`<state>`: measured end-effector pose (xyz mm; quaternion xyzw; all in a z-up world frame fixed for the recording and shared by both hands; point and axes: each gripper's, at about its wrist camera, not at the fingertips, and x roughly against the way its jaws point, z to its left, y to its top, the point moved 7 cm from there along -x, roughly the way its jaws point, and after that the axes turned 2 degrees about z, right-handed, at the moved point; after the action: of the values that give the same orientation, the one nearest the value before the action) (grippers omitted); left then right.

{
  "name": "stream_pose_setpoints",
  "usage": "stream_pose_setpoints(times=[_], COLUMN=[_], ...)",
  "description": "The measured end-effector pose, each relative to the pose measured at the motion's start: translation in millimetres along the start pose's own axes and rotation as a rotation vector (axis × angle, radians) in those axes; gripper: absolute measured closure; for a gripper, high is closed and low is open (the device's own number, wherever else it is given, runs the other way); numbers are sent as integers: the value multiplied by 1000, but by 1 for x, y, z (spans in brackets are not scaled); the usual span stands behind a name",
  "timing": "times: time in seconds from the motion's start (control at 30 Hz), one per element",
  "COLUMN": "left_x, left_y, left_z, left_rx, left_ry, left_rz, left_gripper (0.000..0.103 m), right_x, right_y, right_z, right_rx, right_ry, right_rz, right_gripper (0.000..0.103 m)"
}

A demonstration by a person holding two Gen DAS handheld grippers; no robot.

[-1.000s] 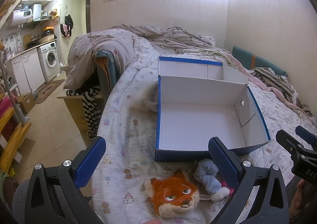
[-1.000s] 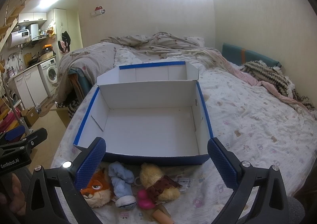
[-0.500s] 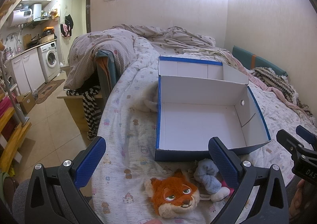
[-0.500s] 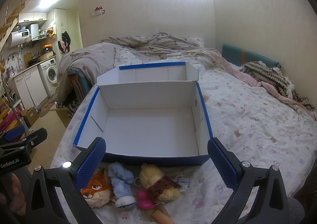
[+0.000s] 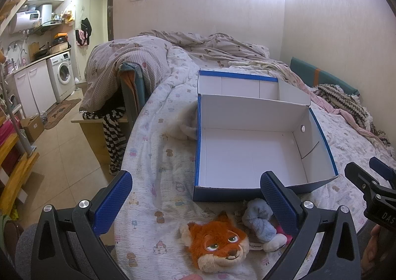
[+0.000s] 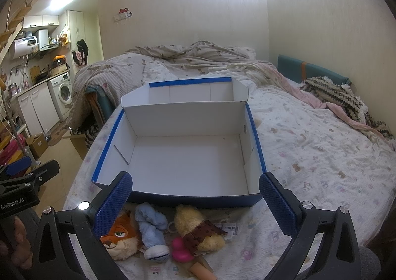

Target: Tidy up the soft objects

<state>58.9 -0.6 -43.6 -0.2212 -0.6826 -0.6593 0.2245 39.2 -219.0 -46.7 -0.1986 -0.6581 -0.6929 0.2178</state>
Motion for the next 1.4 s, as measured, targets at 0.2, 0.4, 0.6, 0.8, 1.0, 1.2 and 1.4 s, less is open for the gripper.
stream_pose_setpoints(times=[0.2, 0.4, 0.6, 0.8, 1.0, 1.2, 1.4], left_x=[-1, 0, -1, -5, -4, -2, -2], left_y=[0, 0, -1, -6, -5, -4, -3], left_z=[0, 0, 0, -3, -5, -4, -4], left_rx=[0, 0, 2, -3, -17, -15, -16], left_ry=[0, -1, -4, -6, -1, 6, 6], left_rz=[1, 1, 1, 18, 14, 10, 15], left_gripper=[0, 0, 0, 0, 0, 0, 0], right_x=[0, 0, 0, -2, 0, -5, -5], right_y=[0, 0, 0, 0, 4, 3, 4], right_z=[0, -1, -1, -3, -3, -7, -9], right_rx=[1, 1, 2, -2, -11, -26, -24], right_ry=[1, 0, 0, -3, -4, 0, 1], right_rz=[-2, -2, -2, 1, -6, 1, -3], right_gripper=[0, 0, 0, 0, 0, 0, 0])
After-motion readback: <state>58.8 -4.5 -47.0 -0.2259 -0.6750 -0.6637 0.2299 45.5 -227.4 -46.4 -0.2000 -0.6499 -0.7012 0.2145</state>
